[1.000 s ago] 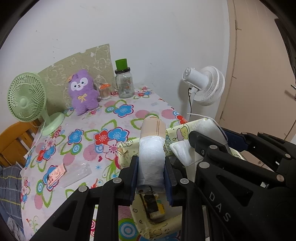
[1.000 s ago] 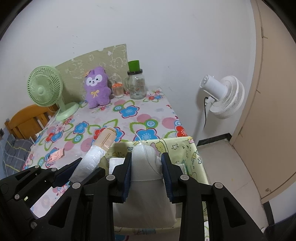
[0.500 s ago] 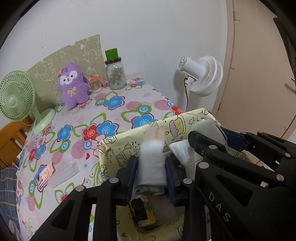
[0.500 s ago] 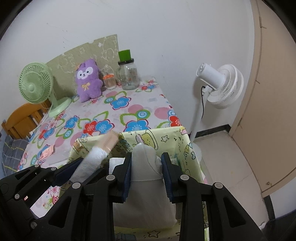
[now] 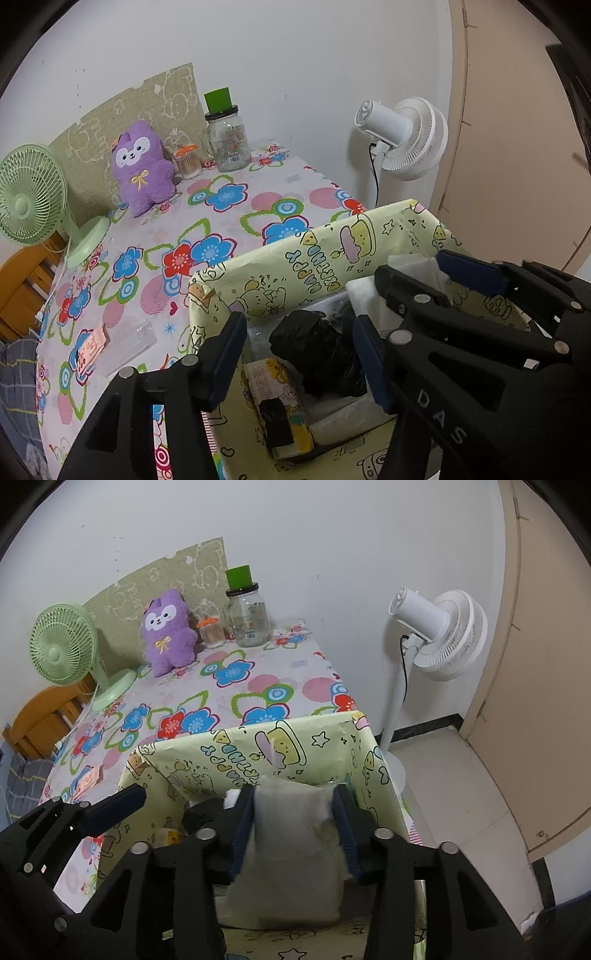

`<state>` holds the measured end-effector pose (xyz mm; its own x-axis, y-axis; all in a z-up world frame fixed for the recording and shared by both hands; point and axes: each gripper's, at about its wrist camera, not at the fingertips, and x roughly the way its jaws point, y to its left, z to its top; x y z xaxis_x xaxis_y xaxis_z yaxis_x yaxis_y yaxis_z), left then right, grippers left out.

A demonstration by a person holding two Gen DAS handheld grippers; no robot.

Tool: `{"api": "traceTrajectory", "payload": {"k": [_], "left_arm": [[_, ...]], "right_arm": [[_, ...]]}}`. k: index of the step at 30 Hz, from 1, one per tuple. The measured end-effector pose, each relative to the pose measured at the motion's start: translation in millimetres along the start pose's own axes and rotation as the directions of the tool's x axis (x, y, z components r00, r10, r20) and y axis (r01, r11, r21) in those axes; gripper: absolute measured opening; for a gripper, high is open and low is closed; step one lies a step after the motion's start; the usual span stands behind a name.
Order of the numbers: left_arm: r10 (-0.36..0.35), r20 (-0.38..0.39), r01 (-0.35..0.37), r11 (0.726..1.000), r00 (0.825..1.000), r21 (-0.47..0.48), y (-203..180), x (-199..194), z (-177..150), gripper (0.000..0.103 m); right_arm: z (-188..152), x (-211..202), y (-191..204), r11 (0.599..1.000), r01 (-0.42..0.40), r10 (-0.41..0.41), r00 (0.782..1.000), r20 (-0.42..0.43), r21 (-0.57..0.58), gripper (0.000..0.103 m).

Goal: Organize soft objects
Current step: 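Lower the white cloth and bag into the paper box and open both tools, then lift both tools out of the box and move toward the pink wipes pack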

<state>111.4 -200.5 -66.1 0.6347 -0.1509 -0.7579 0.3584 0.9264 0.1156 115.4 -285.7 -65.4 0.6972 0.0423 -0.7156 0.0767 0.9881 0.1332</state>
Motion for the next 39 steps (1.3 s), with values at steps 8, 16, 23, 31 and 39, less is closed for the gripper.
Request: {"api": "traceTrajectory", "payload": {"k": [8, 16, 23, 31, 39], "left_arm": [[0.003, 0.012, -0.004, 1.000, 1.000, 0.010, 1.4, -5.3, -4.4, 0.066], [0.019, 0.035, -0.020, 1.000, 0.999, 0.012, 10.5, -17.0, -8.8, 0.076], [0.009, 0.067, -0.010, 1.000, 0.998, 0.004, 22.2, -29.8, -13.5, 0.083], [0.017, 0.097, -0.016, 1.000, 0.995, -0.012, 40.6, -42.4, -19.7, 0.090], [0.023, 0.114, -0.021, 0.999, 0.993, -0.026, 56.2, -52.9, -28.5, 0.091]], "right_arm": [[-5.6, -0.6, -4.7, 0.999, -0.005, 0.005, 1.000, 0.001, 0.042, 0.074], [-9.2, -9.4, 3.1, 0.999, 0.019, -0.020, 0.999, 0.031, 0.048, 0.089], [-9.5, -22.1, 12.9, 0.998, 0.040, -0.043, 0.997, 0.061, 0.052, 0.092], [-9.4, -36.6, 33.3, 0.997, 0.066, -0.069, 0.993, 0.098, 0.033, 0.093], [-12.3, -44.5, 53.0, 0.997, 0.074, -0.075, 0.991, 0.107, 0.021, 0.094]]}}
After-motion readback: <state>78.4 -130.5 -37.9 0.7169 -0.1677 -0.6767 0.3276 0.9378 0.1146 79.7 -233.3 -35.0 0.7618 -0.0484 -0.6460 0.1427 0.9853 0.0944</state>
